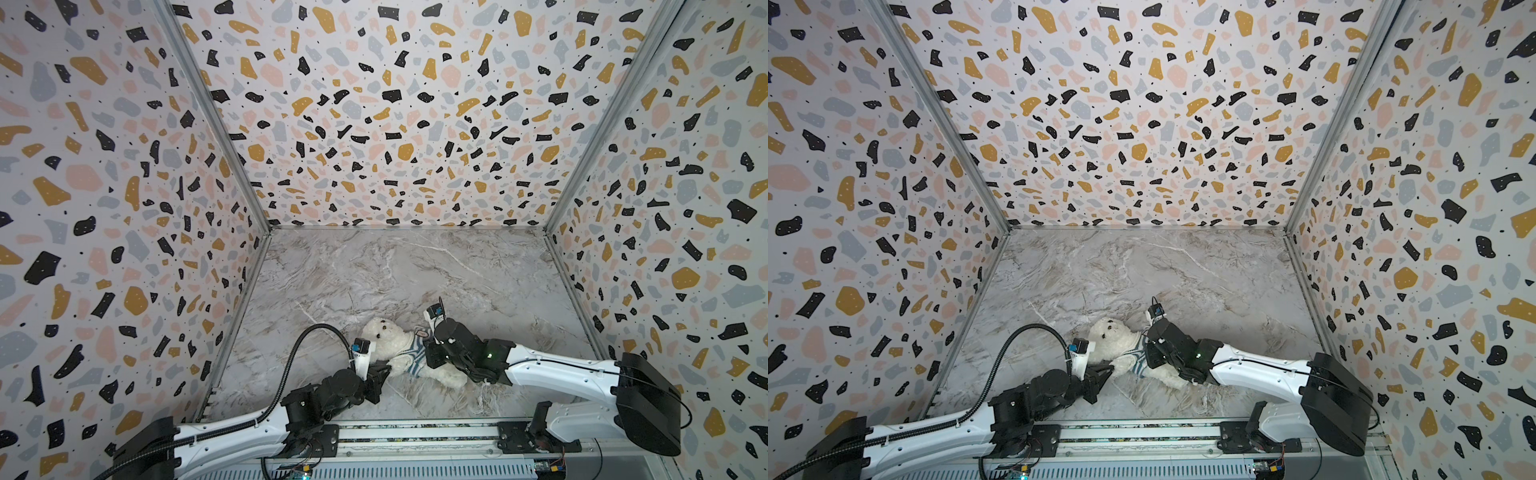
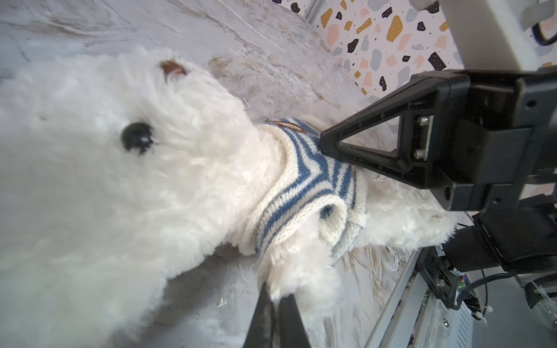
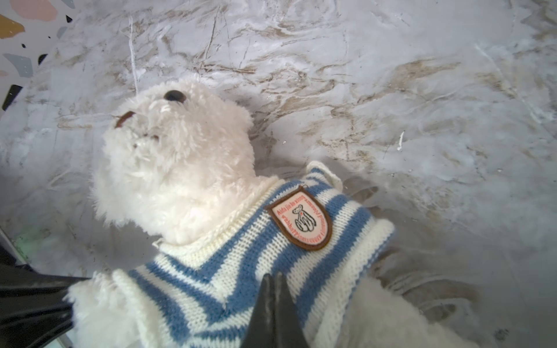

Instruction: Dress the teddy bear

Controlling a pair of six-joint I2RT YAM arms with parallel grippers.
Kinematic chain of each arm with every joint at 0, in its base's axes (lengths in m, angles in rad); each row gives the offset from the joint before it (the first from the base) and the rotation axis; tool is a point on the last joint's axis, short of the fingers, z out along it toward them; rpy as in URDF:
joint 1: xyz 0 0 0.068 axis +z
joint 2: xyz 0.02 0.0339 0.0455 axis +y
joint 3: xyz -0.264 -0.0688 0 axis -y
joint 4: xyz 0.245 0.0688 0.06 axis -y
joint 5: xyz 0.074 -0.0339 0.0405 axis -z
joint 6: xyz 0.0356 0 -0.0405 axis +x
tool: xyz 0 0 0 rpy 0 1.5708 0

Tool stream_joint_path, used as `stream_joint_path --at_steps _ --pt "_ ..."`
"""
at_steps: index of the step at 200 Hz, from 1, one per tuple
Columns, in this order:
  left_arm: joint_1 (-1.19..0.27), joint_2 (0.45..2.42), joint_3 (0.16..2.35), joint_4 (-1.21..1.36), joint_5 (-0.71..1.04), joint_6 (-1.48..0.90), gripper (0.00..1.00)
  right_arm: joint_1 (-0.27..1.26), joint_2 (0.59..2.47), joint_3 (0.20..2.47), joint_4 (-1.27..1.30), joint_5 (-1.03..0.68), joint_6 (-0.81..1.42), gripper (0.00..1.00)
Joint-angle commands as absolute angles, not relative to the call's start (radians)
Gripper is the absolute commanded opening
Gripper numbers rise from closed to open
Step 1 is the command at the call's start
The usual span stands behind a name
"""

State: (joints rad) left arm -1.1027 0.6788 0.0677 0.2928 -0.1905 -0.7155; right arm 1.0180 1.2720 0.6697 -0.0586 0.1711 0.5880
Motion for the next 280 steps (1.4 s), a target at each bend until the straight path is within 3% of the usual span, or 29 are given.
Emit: stream_joint_path --at_steps 1,66,86,107,161,195,203,218,280 --pt "-1.103 0.667 0.026 0.281 -0.221 -0.681 0.00 0.974 1.242 0.643 -0.141 0.280 0.602 0.00" --pt "-1.103 0.642 0.040 0.307 -0.193 -0.701 0.00 1.051 1.274 0.662 -0.018 0.215 0.519 0.00" --pt "-1.103 0.675 0.077 0.271 -0.184 -0.696 0.21 1.064 1.301 0.674 -0.011 0.210 0.513 0.00" --pt "-1.104 0.701 0.105 0.258 -0.176 -0.701 0.34 1.079 1.323 0.690 -0.012 0.213 0.509 0.00" --pt "-1.130 0.748 0.130 0.227 -0.186 -0.727 0.40 1.092 1.345 0.695 0.006 0.204 0.522 0.00" --pt "-1.163 0.760 0.147 0.236 -0.181 -0.729 0.32 1.102 1.356 0.700 0.002 0.210 0.529 0.00" --pt "-1.163 0.757 0.149 0.231 -0.185 -0.737 0.24 1.104 1.357 0.700 0.002 0.211 0.531 0.00" --pt "-1.162 0.747 0.146 0.218 -0.197 -0.758 0.00 1.106 1.355 0.699 -0.001 0.216 0.535 0.00" --pt "-1.161 0.739 0.162 0.129 -0.268 -0.822 0.00 1.106 1.314 0.671 -0.045 0.275 0.568 0.00"
